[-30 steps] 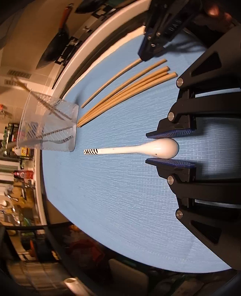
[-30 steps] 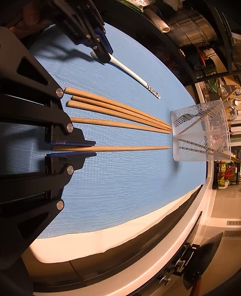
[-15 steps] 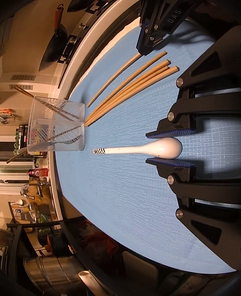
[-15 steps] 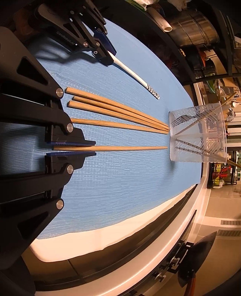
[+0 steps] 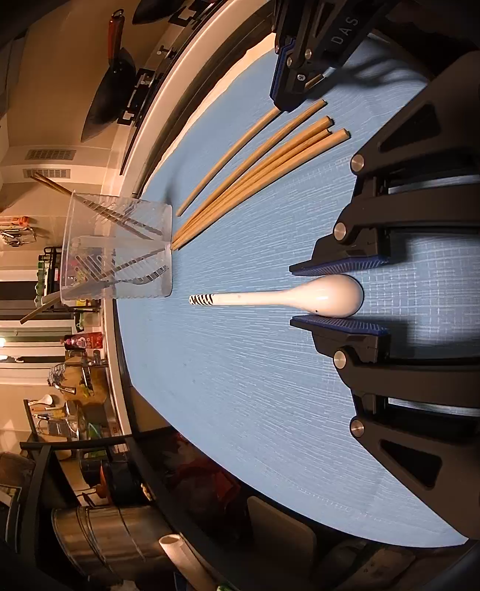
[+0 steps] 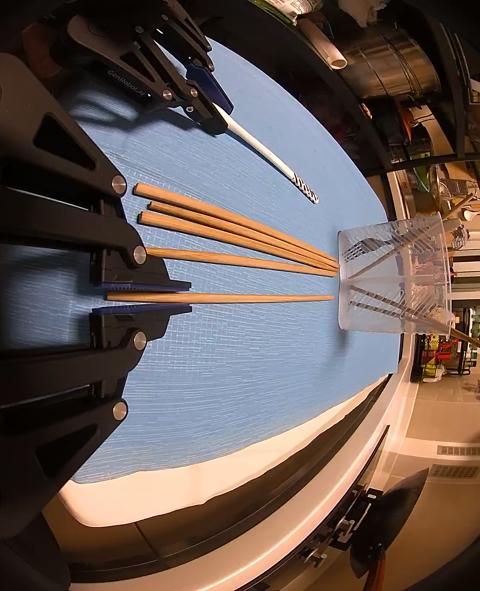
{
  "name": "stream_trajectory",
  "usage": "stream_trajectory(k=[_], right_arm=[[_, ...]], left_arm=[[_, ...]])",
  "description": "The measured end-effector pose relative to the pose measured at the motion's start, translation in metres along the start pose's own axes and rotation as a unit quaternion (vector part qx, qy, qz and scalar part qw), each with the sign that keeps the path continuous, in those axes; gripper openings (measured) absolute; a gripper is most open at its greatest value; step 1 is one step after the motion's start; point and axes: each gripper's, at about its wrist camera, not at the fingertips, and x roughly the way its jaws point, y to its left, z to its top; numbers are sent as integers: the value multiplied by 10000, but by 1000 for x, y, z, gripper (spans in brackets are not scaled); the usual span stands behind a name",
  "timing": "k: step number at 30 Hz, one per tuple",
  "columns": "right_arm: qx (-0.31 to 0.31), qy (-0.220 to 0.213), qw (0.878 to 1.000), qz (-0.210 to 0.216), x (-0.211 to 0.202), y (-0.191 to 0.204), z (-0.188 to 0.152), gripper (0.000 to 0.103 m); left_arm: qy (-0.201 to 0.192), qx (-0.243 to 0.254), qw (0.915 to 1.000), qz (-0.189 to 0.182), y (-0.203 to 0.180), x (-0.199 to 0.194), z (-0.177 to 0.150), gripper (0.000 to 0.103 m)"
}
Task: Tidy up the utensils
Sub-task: 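Hold the open left tool around the spoon bowl while the right tool holds its chopstick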
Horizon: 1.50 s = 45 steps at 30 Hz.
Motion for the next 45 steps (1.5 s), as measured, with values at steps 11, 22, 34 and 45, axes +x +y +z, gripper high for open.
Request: stream_trajectory(k=[11,22,34,45], right_arm=[[-40,-35,10000,-11,1,0,-1,6],[-127,-66,9999,-63,0,0,0,6],[-156,-79,9998,-99,0,1,0,6],[-159,-83,9998,-106,0,2,0,5]], left_arm=[[-160,-47,9999,6,0,-1,-4,22],[-221,-4,9997,34,-2,-1,-4,22],[-230,-12,9997,38,-4,-1,-5,22],[-243,24,9997,46,-7,0,-4,22]])
